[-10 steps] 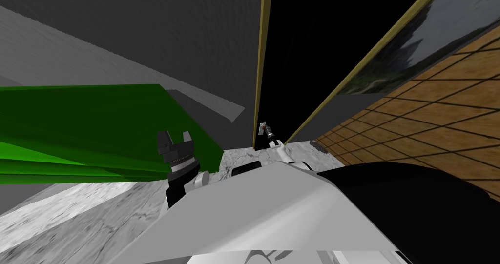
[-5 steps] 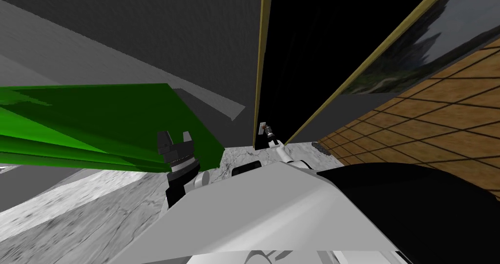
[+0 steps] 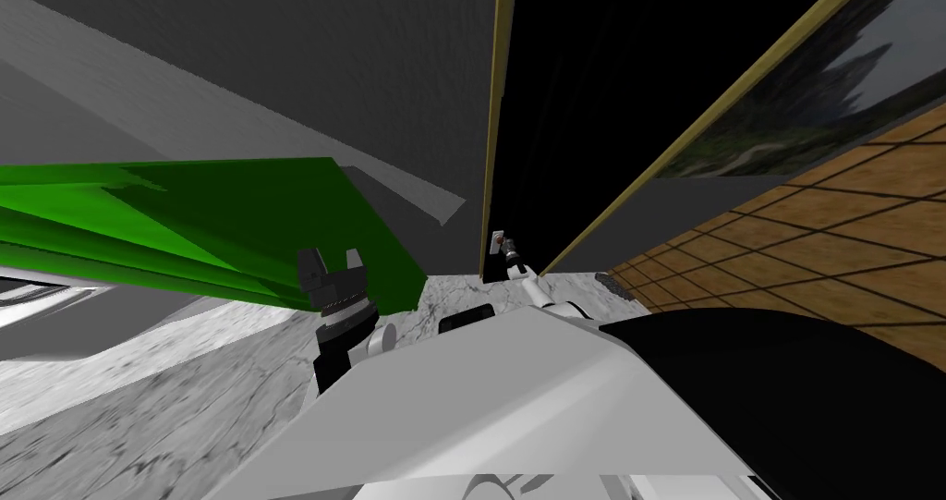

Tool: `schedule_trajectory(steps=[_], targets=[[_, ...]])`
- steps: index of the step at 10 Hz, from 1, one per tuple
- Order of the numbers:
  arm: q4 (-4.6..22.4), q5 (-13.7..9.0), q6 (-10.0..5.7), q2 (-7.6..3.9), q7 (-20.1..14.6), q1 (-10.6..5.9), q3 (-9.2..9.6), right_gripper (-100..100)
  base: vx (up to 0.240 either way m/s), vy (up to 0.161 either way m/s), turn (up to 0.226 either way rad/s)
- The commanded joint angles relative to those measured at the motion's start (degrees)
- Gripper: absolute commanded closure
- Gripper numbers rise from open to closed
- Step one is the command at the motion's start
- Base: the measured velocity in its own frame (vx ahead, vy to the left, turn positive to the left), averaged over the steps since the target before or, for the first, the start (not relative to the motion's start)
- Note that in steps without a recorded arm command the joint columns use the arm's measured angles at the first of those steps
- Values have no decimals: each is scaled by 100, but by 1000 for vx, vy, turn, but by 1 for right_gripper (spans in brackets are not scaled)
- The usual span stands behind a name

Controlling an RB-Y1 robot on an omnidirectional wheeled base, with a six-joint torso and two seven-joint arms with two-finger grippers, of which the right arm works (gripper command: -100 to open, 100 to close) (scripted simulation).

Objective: Pull the door open

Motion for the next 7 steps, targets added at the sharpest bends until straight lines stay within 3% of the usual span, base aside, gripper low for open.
schedule_trajectory(steps=[1, 3, 7], targets=[[-80, -146, -37, 47, -217, -78, 105, 100, -63, -30, 77], [12, -555, -8, 18, -581, -154, 193, 100, -84, -46, 127], [12, -595, -8, 18, -671, -154, 193, 100, -24, -6, 9]])
